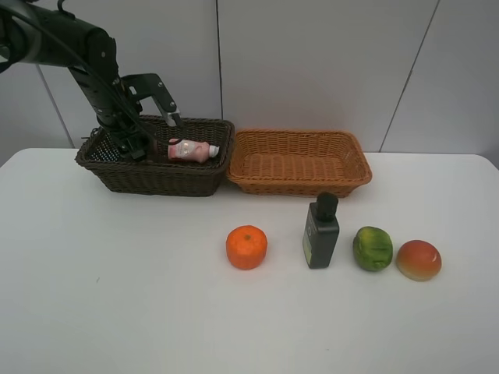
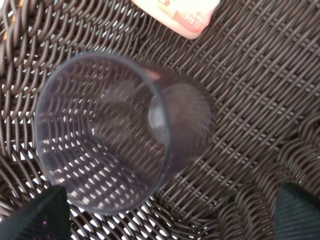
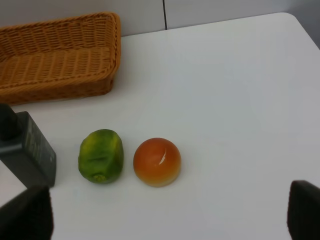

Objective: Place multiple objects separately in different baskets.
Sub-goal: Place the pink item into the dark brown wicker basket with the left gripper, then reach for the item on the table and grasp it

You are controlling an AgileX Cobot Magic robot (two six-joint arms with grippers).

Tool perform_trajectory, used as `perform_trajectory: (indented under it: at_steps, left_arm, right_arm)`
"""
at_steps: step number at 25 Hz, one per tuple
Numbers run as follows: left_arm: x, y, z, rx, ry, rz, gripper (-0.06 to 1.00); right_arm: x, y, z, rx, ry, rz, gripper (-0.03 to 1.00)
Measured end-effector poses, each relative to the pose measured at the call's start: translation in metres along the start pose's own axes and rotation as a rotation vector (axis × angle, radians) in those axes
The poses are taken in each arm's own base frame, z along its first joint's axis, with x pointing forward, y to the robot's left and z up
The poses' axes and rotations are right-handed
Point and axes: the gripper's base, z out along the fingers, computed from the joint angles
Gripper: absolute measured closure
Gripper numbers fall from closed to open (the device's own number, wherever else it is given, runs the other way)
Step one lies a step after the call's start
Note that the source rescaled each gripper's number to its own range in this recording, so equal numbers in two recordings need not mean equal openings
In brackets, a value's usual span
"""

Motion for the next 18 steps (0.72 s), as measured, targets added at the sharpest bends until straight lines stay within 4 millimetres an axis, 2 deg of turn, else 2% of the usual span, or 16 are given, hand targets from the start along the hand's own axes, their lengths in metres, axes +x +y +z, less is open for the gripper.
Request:
perform_trajectory:
  at_steps: [4,9,13,18]
  left_arm:
    - [-0.002,0.004,-0.013,-0.017,-0.023,-0.008,-0.05]
    - [-0.004,0.01,-0.043,-0.036,-0.063,-0.034,-0.05]
    - [-0.006,0.011,-0.07,-0.04,-0.09,-0.052,-0.05]
    - [-0.014,0.002,-0.107,-0.037,-0.122,-0.039,-0.05]
  right_arm:
    - [0.0,0.0,0.0,0.0,0.0,0.0,-0.03]
    - [0.0,0.0,0.0,0.0,0.0,0.0,-0.03]
    - [0.0,0.0,0.0,0.0,0.0,0.0,-0.03]
    - [0.0,0.0,0.0,0.0,0.0,0.0,-0.03]
